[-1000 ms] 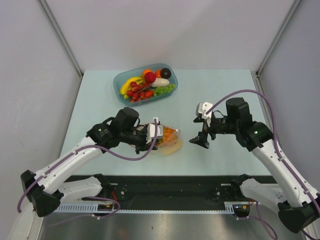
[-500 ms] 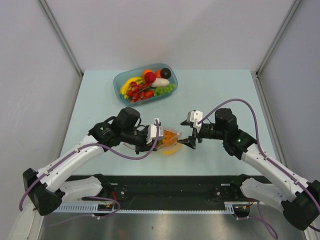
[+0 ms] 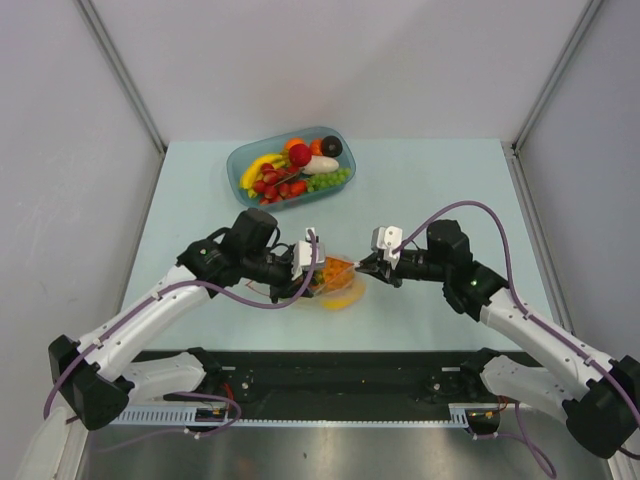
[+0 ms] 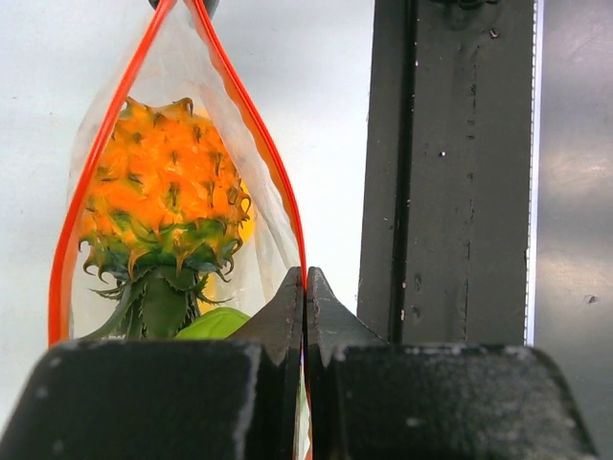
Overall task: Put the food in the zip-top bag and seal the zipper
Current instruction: Zip the zipper food storage bag at the center of the board.
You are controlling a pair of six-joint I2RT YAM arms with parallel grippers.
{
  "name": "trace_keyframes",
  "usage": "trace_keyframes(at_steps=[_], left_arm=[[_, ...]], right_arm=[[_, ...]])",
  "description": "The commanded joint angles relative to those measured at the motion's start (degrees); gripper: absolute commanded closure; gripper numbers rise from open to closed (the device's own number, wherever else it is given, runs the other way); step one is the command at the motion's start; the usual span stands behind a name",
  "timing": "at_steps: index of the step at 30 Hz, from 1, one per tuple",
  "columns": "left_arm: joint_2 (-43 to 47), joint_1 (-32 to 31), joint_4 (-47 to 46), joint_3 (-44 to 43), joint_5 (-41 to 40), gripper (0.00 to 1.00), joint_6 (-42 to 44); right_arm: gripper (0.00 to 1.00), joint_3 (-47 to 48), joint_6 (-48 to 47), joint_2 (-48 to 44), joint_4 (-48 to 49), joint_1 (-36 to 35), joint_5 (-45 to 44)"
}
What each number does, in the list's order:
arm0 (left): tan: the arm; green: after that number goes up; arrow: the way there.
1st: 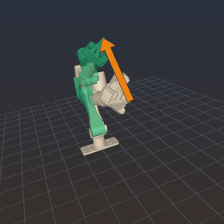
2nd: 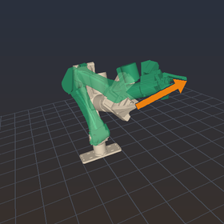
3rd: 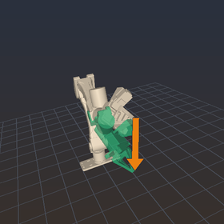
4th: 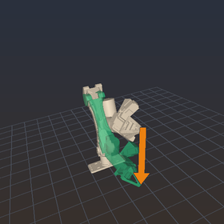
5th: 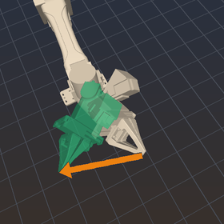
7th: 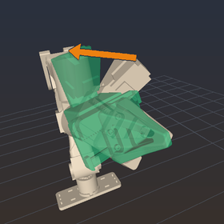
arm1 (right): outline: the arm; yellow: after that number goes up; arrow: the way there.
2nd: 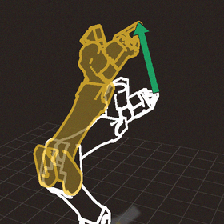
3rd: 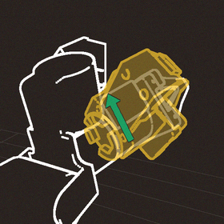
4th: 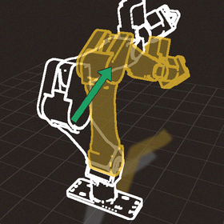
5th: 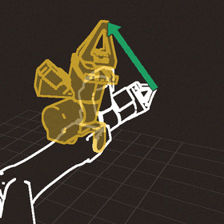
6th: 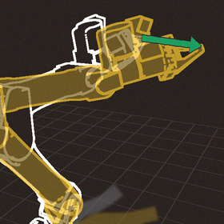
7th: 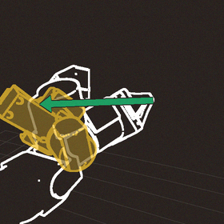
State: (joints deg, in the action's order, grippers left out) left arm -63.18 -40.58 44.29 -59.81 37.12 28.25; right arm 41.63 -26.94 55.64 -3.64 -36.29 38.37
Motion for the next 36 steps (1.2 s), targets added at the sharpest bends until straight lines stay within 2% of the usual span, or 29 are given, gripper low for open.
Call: trace_keyframes(at_steps=[1, 3, 6, 7, 8, 9, 10, 12, 13, 15, 16, 20, 22, 29, 36], left_arm=[[0.16, 0.32, -0.26, -2.68, 3.04, 1.0, -0.39], [0.25, 0.32, -0.26, -2.85, 2.87, 1.0, -0.48], [-0.19, 0.32, 0.09, -3.03, 2.87, 1.0, -0.39], [-0.19, 0.32, 0.27, -3.29, 2.69, 1.0, -0.39], [-0.19, 0.32, 0.27, -3.55, 2.43, 0.98, -0.39], [-0.37, 0.32, 0.44, -3.91, 1.73, 0.94, -1.0], [-0.45, 0.41, 0.44, -5.21, 0.59, 0.81, -1.35], [-0.02, 0.41, -0.08, -6.89, 0.23, 0.71, -2.23], [0.77, 0.41, -1.39, -8.38, -0.81, 0.63, -3.02], [1.56, 0.24, -4.46, -9.53, -2.75, 0.52, -5.99], [1.74, -0.03, -7.44, -10.67, -4.06, 0.44, -6.45], [-1.32, -6.42, -7.73, -14.28, -13.88, 0.35, -3.91], [-1.51, -7.93, -9.74, -13.67, -16.2, 0.31, -2.5], [-4.14, -12.5, -13.69, -12.7, -20.68, 0.3, 3.38], [-6.96, -14.26, -15.03, -12.79, -19.37, 0.43, 5.41]], right_arm=[[0.93, 0.39, -0.57, -1.58, 1.88, -0.09, 0.48], [0.98, 0.47, 0.31, -1.76, 2.58, -0.18, 0.22], [0.93, 1.26, 1.1, -1.5, 2.5, -0.53, 0.39], [1.0, 1.44, 1.1, -1.41, 2.41, -0.62, 0.48], [1.0, 1.7, 1.01, -1.15, 2.41, -0.71, 0.56], [1.0, 1.88, 1.01, -1.06, 2.32, -0.62, 0.83], [1.0, 1.97, 1.1, -1.14, 2.23, -0.62, 0.92], [1.0, 2.05, 1.53, -1.41, 2.58, -0.62, 1.01], [1.0, 2.06, 1.89, -1.58, 2.58, -0.62, 1.09], [1.0, 2.58, 2.07, -1.67, 2.15, -0.97, 1.09], [1.0, 2.76, 2.15, -1.58, 1.97, -1.23, 0.57], [1.0, 5.3, 2.94, -0.01, -0.83, -1.94, -1.01], [1.0, 5.92, 3.64, 0.61, -0.76, -1.94, -1.37], [1.0, 6.71, 5.4, 0.61, -0.4, -2.2, -1.9], [1.0, 6.89, 5.49, 0.26, -0.84, -2.11, -2.51]])
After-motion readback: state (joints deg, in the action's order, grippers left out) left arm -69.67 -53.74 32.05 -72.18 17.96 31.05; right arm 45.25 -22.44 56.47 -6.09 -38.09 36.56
